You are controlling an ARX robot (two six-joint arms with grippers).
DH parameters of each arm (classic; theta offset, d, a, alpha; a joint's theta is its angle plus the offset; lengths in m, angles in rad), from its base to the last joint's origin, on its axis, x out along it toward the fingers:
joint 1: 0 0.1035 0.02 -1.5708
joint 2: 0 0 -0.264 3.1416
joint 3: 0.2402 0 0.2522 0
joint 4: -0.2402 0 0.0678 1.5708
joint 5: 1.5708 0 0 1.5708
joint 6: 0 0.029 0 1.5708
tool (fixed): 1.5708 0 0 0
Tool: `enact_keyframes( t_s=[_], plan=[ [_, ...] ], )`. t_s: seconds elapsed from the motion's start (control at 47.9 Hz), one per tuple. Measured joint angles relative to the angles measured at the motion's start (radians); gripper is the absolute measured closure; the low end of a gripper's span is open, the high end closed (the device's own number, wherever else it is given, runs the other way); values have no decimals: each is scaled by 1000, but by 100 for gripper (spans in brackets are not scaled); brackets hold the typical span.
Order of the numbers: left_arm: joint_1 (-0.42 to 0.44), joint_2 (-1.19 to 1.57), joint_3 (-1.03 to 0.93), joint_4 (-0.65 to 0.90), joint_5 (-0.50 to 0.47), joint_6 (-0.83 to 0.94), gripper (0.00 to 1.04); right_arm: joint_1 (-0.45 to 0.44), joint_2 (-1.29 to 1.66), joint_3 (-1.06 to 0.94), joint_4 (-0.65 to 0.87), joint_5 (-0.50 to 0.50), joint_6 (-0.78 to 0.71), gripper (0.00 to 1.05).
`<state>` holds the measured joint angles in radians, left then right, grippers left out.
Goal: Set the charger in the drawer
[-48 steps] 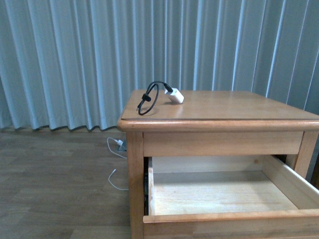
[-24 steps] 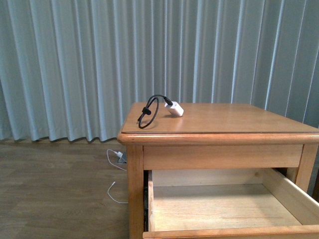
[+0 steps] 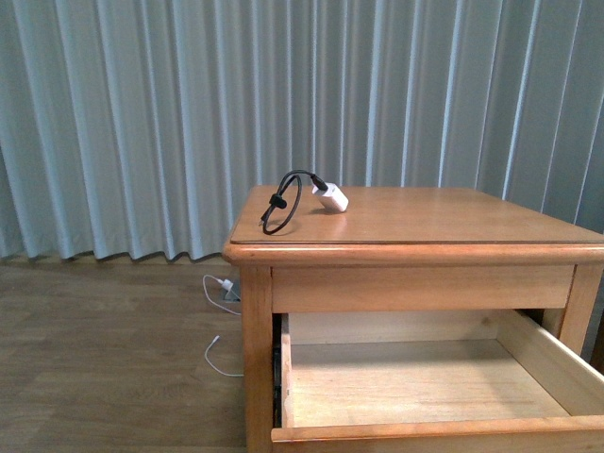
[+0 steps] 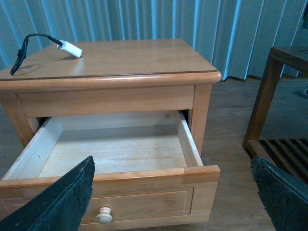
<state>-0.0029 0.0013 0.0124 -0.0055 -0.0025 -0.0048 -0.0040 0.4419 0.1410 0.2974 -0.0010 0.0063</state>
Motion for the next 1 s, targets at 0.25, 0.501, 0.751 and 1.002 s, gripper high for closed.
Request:
enact_keyframes(
  t_s=[0.25, 0.501, 0.751, 1.002],
  plan=[
    [-63, 92, 27, -29, -177, 34, 6, 0, 0, 0, 0, 0, 0, 8],
    [-178, 634, 195, 265, -253, 76, 6, 0, -1, 0, 0, 0, -1, 8],
    [-262, 1097, 502, 367, -251, 91, 6, 0, -1, 0, 0, 0, -2, 8],
    [-343, 1450, 902, 344, -275, 72, 6, 0, -1, 0, 0, 0, -2, 8]
  ],
)
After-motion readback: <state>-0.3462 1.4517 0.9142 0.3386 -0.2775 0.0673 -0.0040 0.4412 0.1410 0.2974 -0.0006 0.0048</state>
